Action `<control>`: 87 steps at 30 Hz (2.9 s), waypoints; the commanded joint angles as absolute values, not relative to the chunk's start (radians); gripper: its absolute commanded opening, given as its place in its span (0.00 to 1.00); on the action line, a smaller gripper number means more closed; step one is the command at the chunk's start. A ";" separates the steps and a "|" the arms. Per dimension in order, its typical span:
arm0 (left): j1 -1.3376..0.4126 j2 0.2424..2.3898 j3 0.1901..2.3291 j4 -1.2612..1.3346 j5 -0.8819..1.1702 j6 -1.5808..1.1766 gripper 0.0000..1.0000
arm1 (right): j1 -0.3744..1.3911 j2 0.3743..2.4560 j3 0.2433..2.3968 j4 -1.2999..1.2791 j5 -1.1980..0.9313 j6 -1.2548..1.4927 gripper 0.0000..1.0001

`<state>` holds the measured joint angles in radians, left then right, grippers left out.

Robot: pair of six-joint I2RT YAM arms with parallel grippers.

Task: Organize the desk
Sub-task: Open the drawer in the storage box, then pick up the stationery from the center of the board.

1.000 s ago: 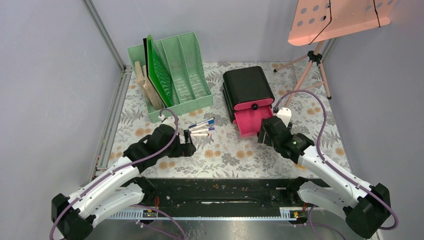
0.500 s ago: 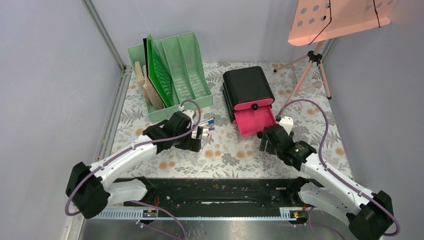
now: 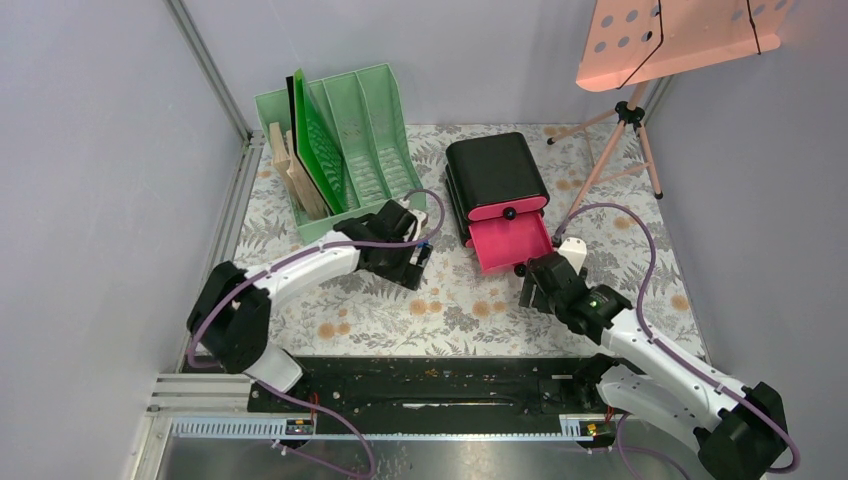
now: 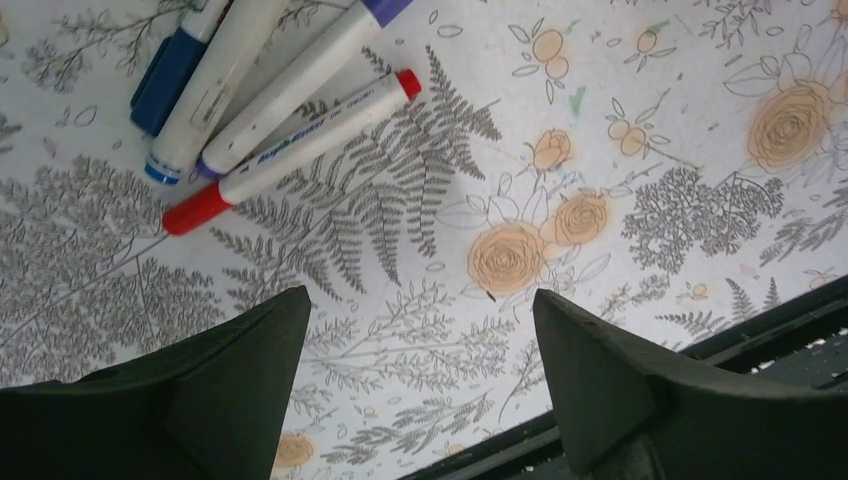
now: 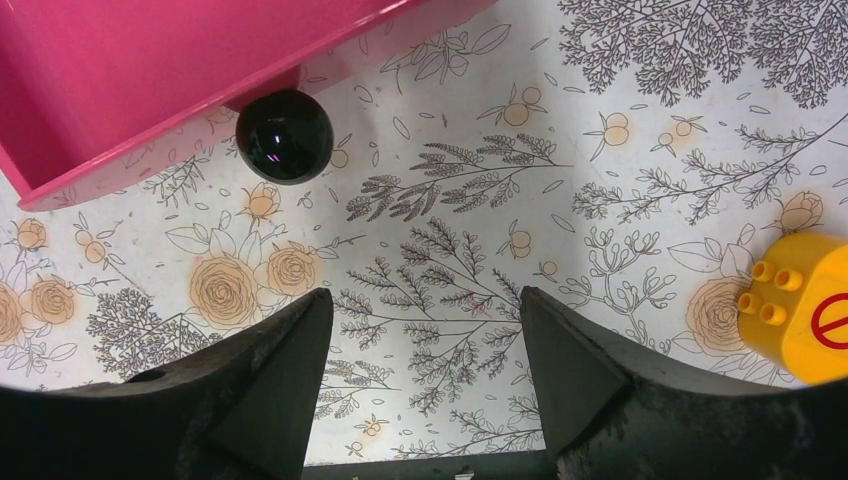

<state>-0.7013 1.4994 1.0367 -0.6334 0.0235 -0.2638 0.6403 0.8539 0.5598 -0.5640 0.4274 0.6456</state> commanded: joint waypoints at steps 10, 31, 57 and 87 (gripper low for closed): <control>-0.699 1.745 1.232 -0.612 0.023 -0.136 0.73 | 0.638 0.800 0.535 -0.552 0.449 0.661 0.76; -0.687 1.851 1.282 -0.616 -0.072 -0.070 0.64 | 0.637 0.791 0.540 -0.564 0.428 0.647 0.76; -0.619 1.825 1.244 -0.610 -0.005 -0.055 0.56 | 0.638 0.824 0.549 -0.561 0.425 0.644 0.76; -0.620 1.897 1.220 -0.646 -0.016 -0.110 0.34 | 0.638 0.773 0.542 -0.579 0.414 0.647 0.76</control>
